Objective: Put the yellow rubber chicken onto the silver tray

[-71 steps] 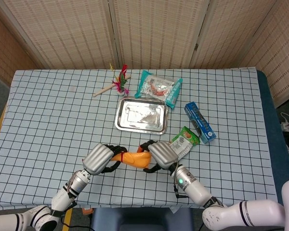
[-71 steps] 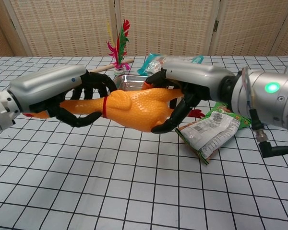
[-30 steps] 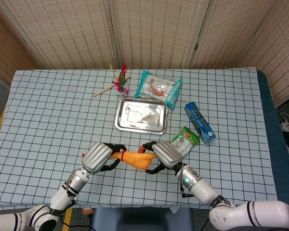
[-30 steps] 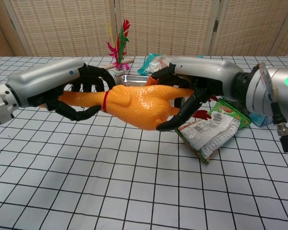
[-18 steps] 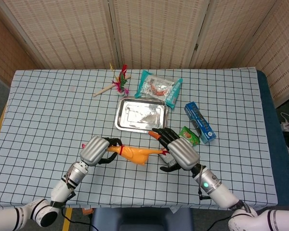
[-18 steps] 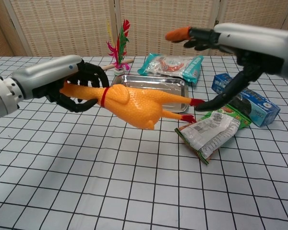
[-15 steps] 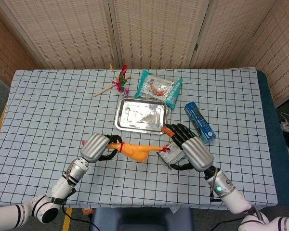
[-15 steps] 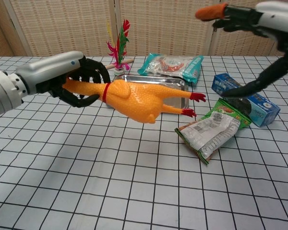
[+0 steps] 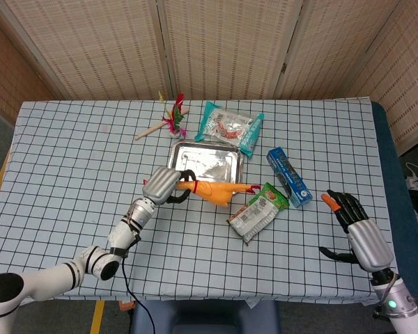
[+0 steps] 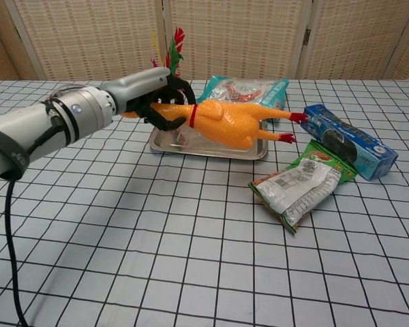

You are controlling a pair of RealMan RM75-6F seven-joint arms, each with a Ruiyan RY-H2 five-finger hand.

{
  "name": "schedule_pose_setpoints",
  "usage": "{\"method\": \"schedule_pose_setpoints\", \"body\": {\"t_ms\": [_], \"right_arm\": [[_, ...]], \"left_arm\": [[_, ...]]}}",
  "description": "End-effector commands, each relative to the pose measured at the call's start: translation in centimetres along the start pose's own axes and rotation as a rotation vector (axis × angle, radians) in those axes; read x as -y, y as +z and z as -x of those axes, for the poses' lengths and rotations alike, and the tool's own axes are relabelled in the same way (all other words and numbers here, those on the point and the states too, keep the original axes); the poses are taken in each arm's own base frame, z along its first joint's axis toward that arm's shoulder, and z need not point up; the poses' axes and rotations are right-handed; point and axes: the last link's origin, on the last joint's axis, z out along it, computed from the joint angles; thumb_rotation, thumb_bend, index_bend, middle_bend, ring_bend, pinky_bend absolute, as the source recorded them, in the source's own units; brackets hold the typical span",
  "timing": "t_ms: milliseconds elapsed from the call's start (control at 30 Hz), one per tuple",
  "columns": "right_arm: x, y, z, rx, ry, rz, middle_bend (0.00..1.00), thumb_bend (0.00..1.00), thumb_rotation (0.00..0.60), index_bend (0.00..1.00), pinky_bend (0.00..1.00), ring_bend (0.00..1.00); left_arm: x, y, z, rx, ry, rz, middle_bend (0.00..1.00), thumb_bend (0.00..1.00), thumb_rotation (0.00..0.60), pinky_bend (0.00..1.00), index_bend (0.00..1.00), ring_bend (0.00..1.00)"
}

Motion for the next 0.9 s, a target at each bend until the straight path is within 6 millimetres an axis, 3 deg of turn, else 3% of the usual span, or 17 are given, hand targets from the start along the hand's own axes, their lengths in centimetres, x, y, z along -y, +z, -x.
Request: {"method": "schedule_pose_setpoints", "body": {"t_ms": [33, 167, 233, 367, 400, 467, 500, 567, 633, 900], "right_arm": [[-0.8, 0.2, -0.2, 0.006, -0.013, 0.027, 0.00, 0.06, 0.600, 0.00, 0.00, 0.00], [-1.7, 0.6, -0.1, 0.019, -0.013, 0.056, 0.00, 0.06, 0.600, 0.00, 0.00, 0.00], [-1.9, 0.8, 0.0, 0.023, -0.008, 0.061, 0.00, 0.06, 0.600, 0.00, 0.00, 0.00], [-1.7, 0.9, 0.3, 0.026, 0.016, 0.041, 0.00, 0.06, 0.600, 0.00, 0.00, 0.00], [-1.7, 0.8, 0.3, 0.026, 0.015, 0.035, 0.00, 0.06, 0.600, 0.00, 0.00, 0.00], [-1.6, 0.7, 0.3, 0.024, 0.011, 0.028, 0.00, 0.06, 0.600, 0.00, 0.00, 0.00], [-1.6, 0.6, 0.3, 0.026, 0.012, 0.029, 0.00, 0.06, 0.600, 0.00, 0.00, 0.00], [-1.6, 0.4, 0.3, 0.031, 0.013, 0.033, 0.00, 0.06, 0.600, 0.00, 0.00, 0.00], [-1.7, 0.2, 0.3, 0.036, 0.015, 0.039, 0.00, 0.06, 0.600, 0.00, 0.00, 0.00], [-1.8, -0.3, 0.3, 0.040, 0.022, 0.054, 0.00, 0.06, 0.600, 0.00, 0.00, 0.00]], "left_arm": [[-1.4, 4.5, 1.0, 0.003, -0.065, -0.019, 0.75, 0.67, 0.600, 0.69, 0.82, 0.59], [-0.9, 6.2, 1.5, 0.011, -0.073, -0.050, 0.74, 0.66, 0.600, 0.69, 0.80, 0.59], [-0.7, 6.5, 1.8, 0.031, -0.071, -0.049, 0.72, 0.63, 0.600, 0.69, 0.74, 0.58], [-0.2, 6.8, 2.7, 0.073, -0.064, -0.054, 0.52, 0.54, 0.600, 0.65, 0.37, 0.48], [-0.1, 6.8, 2.9, 0.087, -0.075, -0.057, 0.50, 0.53, 0.600, 0.64, 0.34, 0.46], [0.0, 6.9, 3.1, 0.111, -0.100, -0.060, 0.25, 0.48, 0.600, 0.50, 0.08, 0.27], [0.1, 7.0, 3.1, 0.115, -0.106, -0.059, 0.13, 0.45, 0.600, 0.41, 0.01, 0.16], [0.1, 7.2, 2.7, 0.104, -0.092, -0.049, 0.03, 0.43, 0.600, 0.27, 0.00, 0.04], [0.1, 7.3, 2.3, 0.085, -0.082, -0.038, 0.00, 0.40, 0.600, 0.19, 0.00, 0.00], [-0.3, 7.7, 0.8, 0.036, -0.069, 0.006, 0.00, 0.39, 0.600, 0.12, 0.00, 0.00]]}}
